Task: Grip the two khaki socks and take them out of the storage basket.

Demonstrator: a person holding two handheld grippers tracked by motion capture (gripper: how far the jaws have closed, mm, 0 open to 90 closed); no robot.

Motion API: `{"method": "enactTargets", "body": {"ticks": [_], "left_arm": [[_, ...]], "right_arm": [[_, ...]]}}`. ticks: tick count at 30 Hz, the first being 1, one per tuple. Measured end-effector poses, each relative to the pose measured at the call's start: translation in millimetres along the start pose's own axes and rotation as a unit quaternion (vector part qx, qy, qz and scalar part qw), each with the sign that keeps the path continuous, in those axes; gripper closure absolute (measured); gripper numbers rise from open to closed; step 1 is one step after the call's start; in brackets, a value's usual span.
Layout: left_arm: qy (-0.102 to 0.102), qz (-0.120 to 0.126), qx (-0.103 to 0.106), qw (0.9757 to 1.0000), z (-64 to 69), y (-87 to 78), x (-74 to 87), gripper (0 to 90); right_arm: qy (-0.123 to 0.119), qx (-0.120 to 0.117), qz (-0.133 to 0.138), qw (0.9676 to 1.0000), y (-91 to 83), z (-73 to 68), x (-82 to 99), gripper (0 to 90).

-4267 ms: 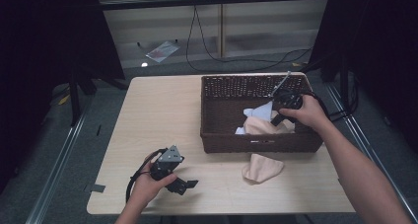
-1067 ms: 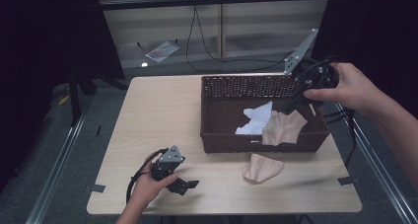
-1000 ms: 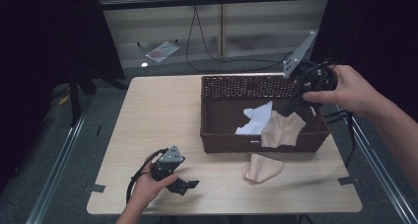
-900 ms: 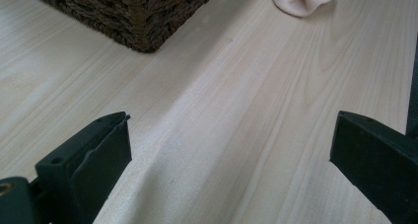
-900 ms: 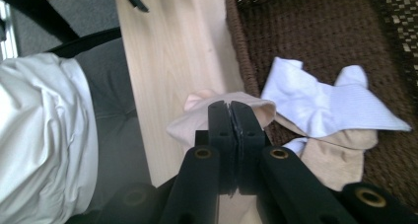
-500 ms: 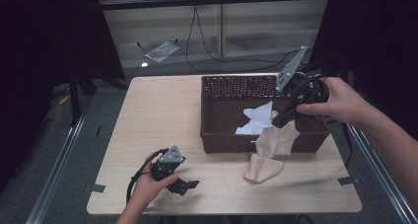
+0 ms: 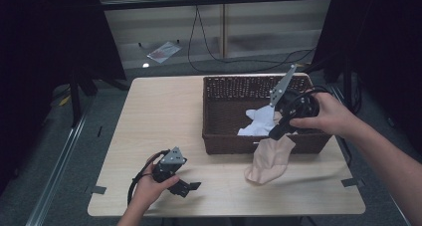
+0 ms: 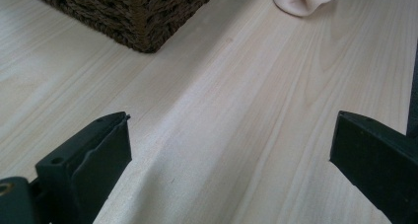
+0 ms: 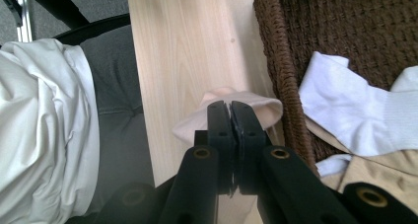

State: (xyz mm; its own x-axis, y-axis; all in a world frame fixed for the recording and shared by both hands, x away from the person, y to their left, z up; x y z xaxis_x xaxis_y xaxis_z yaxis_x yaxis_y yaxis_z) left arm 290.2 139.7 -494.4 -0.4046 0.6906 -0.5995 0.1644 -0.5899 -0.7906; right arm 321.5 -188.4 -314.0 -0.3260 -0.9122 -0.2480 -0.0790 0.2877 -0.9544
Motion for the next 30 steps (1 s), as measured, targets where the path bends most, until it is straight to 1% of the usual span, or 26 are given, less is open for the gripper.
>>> {"method": "enactTargets", "body": {"ticks": [1,3,4,5,6,10,11,12,13,14,16,17,18,19,20,21,22,24,25,27,28,29,30], "left_arm": [[-0.001,0.000,0.000,1.0000,0.0,0.0,0.0,1.9],[0.000,0.000,0.000,1.0000,0.0,0.0,0.0,1.9],[0.000,0.000,0.000,1.0000,0.0,0.0,0.0,1.9],[0.001,0.000,0.000,1.0000,0.1,0.0,0.0,1.9],[0.002,-0.002,0.000,1.0000,-0.1,-0.4,0.1,1.9],[0.003,-0.002,0.000,1.0000,-0.2,-0.5,0.1,1.9],[0.001,-0.001,0.000,1.0000,0.1,0.0,0.1,1.9],[0.005,-0.006,-0.001,1.0000,-0.3,-0.4,0.2,1.9],[0.004,-0.005,-0.001,1.0000,-0.1,-0.3,0.2,1.9],[0.003,-0.001,0.001,1.0000,0.1,0.1,0.1,1.9],[0.003,-0.002,0.000,1.0000,-0.1,-0.6,0.2,1.9],[0.002,-0.002,0.000,1.0000,-0.2,-0.8,0.2,1.9],[0.001,-0.003,0.000,1.0000,-0.2,-0.6,0.3,1.9],[0.000,-0.001,0.000,1.0000,0.0,-0.2,0.1,1.9],[0.001,-0.003,0.000,1.0000,0.1,-0.2,0.1,1.9],[0.003,-0.005,-0.001,1.0000,-0.1,-0.2,0.2,1.9],[0.004,-0.005,-0.001,1.0000,-0.1,-0.3,0.2,1.9],[0.000,0.000,0.000,1.0000,0.2,0.1,0.0,1.9],[0.000,0.000,0.000,1.0000,0.2,0.1,0.0,1.9],[-0.001,0.000,0.000,1.0000,0.6,0.0,-0.2,1.9],[0.001,0.000,0.000,1.0000,0.8,0.3,-0.2,1.9],[0.001,-0.001,0.001,1.0000,1.1,0.4,-0.2,1.9],[0.001,-0.002,0.002,1.0000,1.4,0.4,0.0,1.9]], "right_arm": [[0.002,-0.002,-0.003,1.0000,2.9,-0.3,0.3,88.7],[-0.002,-0.001,-0.005,1.0000,9.2,1.1,0.3,88.6],[0.003,-0.004,-0.009,0.9999,12.8,0.6,0.6,88.5],[0.000,-0.002,-0.007,1.0000,15.4,1.8,0.6,88.5],[0.002,-0.003,-0.011,0.9999,18.2,2.4,1.1,88.4],[0.007,-0.010,-0.014,0.9998,32.6,4.2,3.8,88.0],[0.011,-0.011,-0.018,0.9997,35.3,4.3,4.7,87.8],[0.013,-0.012,-0.025,0.9995,38.8,4.8,6.0,87.6],[0.012,-0.009,-0.024,0.9996,43.2,6.3,7.2,87.1],[0.012,-0.012,-0.025,0.9995,45.2,6.6,8.1,86.3],[0.021,-0.014,-0.024,0.9994,49.1,6.4,10.7,79.9],[0.018,-0.012,-0.022,0.9995,50.5,7.1,12.0,77.0],[0.019,-0.011,-0.021,0.9996,51.4,6.9,13.5,72.0],[0.021,-0.006,-0.016,0.9996,51.7,6.7,14.9,65.1],[0.018,-0.006,-0.013,0.9997,51.9,6.6,15.6,61.8],[0.021,-0.007,-0.011,0.9997,51.5,5.0,17.0,58.1],[0.025,0.001,0.001,0.9997,50.9,4.2,18.6,49.0],[0.024,0.002,0.006,0.9997,49.9,3.1,19.9,39.8],[0.024,0.002,0.006,0.9997,49.9,3.1,19.9,39.8],[0.029,0.001,0.012,0.9995,49.3,0.4,21.2,33.4],[0.025,0.002,0.015,0.9996,49.4,-0.1,21.9,29.7],[0.027,0.002,0.019,0.9994,50.1,-1.4,23.5,26.0],[0.027,0.002,0.019,0.9994,50.1,-1.4,23.5,26.0]]}}
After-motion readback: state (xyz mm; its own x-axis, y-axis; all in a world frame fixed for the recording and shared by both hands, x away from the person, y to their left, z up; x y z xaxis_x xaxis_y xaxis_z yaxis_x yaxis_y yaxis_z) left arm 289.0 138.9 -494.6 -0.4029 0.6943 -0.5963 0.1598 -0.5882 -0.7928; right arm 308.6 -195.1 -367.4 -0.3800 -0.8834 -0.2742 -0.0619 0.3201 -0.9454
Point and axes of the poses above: each handheld gripper's, and its own axes: y roughly forward along the jaws, x roughly out of its underside, z roughly to its right, the point moved 3 cm from there along y, roughly forward along the jaws, and after that the axes turned 9 degrees about -z, right-handed, at the moved point
